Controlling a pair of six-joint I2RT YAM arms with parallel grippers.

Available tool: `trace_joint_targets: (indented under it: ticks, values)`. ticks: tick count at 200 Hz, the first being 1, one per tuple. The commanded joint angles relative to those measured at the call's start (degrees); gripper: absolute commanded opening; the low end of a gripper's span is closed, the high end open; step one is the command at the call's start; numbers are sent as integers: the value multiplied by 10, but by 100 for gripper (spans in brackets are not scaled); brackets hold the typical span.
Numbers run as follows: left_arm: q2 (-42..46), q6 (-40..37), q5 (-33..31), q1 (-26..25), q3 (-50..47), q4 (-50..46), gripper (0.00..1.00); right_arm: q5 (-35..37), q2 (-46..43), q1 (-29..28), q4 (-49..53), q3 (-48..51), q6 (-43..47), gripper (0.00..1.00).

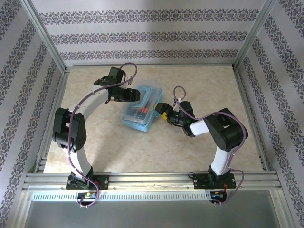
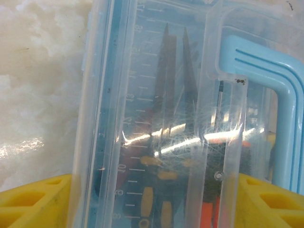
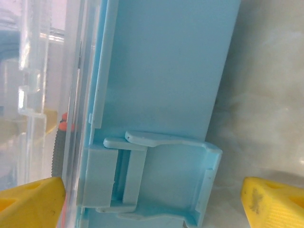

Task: Pack the tool kit

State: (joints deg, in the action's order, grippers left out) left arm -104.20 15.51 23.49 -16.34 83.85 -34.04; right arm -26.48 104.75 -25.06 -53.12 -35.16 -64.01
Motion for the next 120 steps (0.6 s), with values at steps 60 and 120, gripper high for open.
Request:
trace_joint_targets:
  ticks: [60,120]
  values:
    - [-59,4,2,7,-41,-59,44,-30,55,-10,-178,-2,-77,92]
    - [-58,4,-5,6,-37,-64,43,-25,30,-11,-197,5,-108,86]
